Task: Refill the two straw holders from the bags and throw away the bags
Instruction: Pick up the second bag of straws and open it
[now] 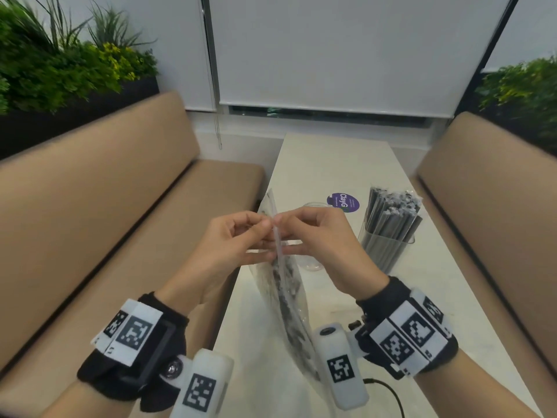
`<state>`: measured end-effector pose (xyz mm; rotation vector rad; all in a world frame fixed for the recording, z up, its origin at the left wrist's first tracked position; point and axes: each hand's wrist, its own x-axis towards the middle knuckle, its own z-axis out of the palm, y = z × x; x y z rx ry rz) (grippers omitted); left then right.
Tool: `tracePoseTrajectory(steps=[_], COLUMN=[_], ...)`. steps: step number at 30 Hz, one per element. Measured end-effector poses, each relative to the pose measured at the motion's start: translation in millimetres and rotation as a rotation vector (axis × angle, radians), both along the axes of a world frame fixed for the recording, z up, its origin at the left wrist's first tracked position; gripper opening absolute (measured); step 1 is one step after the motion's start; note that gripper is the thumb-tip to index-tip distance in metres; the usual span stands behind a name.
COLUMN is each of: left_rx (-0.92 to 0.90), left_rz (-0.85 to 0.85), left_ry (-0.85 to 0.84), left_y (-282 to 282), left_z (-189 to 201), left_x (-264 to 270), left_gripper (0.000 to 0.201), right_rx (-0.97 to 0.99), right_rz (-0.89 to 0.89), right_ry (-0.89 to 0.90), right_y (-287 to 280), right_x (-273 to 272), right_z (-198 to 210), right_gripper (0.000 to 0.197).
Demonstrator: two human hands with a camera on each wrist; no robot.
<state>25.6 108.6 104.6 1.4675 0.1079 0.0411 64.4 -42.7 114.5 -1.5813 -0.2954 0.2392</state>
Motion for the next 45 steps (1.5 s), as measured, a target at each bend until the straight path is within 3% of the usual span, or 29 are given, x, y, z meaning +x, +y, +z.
tracePoseTrajectory(steps=[5, 10, 13, 16, 19, 22, 24, 27, 29, 31, 34, 37, 38, 41, 43, 45], left_rx=[0.204, 0.279, 0.353, 0.602, 0.874, 1.057, 1.091, 1.082, 1.112, 1.329, 1.603, 1.490, 1.390, 0.850, 0.458, 0.342], left_rz=[0.156, 0.178, 0.247, 0.347, 0.488, 0.324, 0.199, 0.156, 0.095, 0.066, 0.044, -0.067, -0.065, 0.015, -0.007, -0.065], left_ry=[-0.060, -0.109, -0.124, -0.201, -0.364, -0.494, -0.461, -0.362, -0.359, -0.266, -0.105, -0.063, -0.056, 0.035, 0.072, 0.049], left_y=[-10, -12, -20, -23, -9, -6, -14, -23, -17, 4, 36, 49, 49, 44, 35, 28], left_z=[-2, 1, 1, 1, 0, -6, -12, -16, -16, -19, -26, -37, -40, -45, -48, -53], left_x=[3, 2, 2, 4, 6, 6, 9, 17, 14, 3, -16, -15, -13, -15, -20, -22], left_gripper=[0.016, 0.006, 0.013, 0.012, 0.012, 0.022, 0.033, 0.025, 0.051, 0.083, 0.099, 0.106, 0.099, 0.084, 0.091, 0.098], right_rx=[-0.093, -0.160, -0.412, -0.577, -0.597, -0.562, -0.557, -0.607, -0.711, -0.828, -0.940, -0.972, -0.942, -0.734, -0.563, -0.379], right_rz=[-0.028, -0.045, -0.110, -0.173, -0.237, -0.255, -0.268, -0.148, -0.117, -0.158, -0.147, -0.094, -0.105, -0.129, -0.060, 0.019], right_ry=[-0.070, -0.104, -0.301, -0.494, -0.500, -0.479, -0.485, -0.411, -0.414, -0.434, -0.340, -0.267, -0.265, -0.117, 0.110, 0.237], right_y=[1, -4, 0, 4, -7, -12, -5, 8, 0, -25, -66, -79, -78, -76, -75, -76], right_x=[-1, 2, 1, -1, 3, 5, 8, 14, 21, 27, 32, 25, 22, 14, 8, 3], right_z=[3, 5, 5, 5, 0, -4, -7, -18, -25, -20, -12, -17, -21, -34, -45, -55], right_gripper=[0.016, 0.014, 0.012, 0.011, 0.007, 0.010, 0.012, 0.022, 0.028, 0.033, 0.036, 0.030, 0.028, 0.031, 0.034, 0.032])
